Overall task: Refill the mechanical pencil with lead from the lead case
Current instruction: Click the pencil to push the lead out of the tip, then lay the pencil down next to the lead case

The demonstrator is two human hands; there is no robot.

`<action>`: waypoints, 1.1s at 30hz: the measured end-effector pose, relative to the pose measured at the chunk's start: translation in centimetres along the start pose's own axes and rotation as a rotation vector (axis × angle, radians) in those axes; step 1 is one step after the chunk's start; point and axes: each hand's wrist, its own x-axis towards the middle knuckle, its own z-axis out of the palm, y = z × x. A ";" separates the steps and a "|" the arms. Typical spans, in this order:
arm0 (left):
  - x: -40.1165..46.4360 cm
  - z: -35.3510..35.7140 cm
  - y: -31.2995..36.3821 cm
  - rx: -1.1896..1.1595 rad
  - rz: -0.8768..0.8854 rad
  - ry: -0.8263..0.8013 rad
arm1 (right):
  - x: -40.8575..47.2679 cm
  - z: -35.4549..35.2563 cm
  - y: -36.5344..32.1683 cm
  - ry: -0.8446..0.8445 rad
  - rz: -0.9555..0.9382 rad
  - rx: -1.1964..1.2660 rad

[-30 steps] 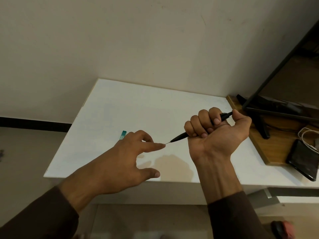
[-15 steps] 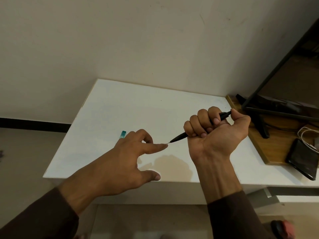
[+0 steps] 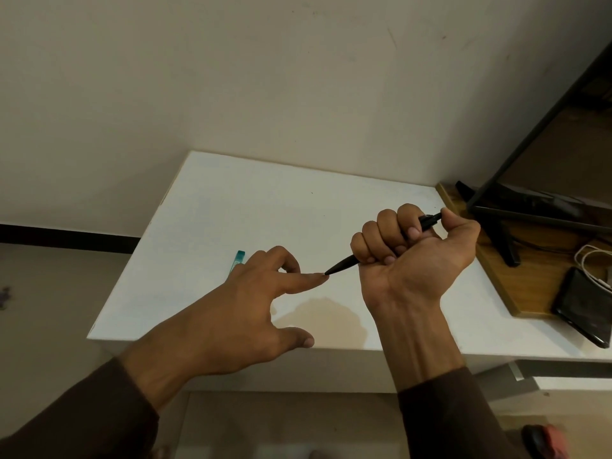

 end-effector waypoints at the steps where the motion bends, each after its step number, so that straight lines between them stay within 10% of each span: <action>1: 0.0 0.0 0.0 -0.003 0.000 -0.001 | 0.0 0.0 0.0 0.002 0.001 0.000; 15: 0.1 -0.2 -0.1 -0.016 -0.013 0.039 | 0.1 0.0 0.8 -0.014 0.029 -0.043; 33: 0.7 -1.2 -4.5 -0.034 -0.303 0.398 | 1.2 -2.2 1.6 0.223 0.076 -0.783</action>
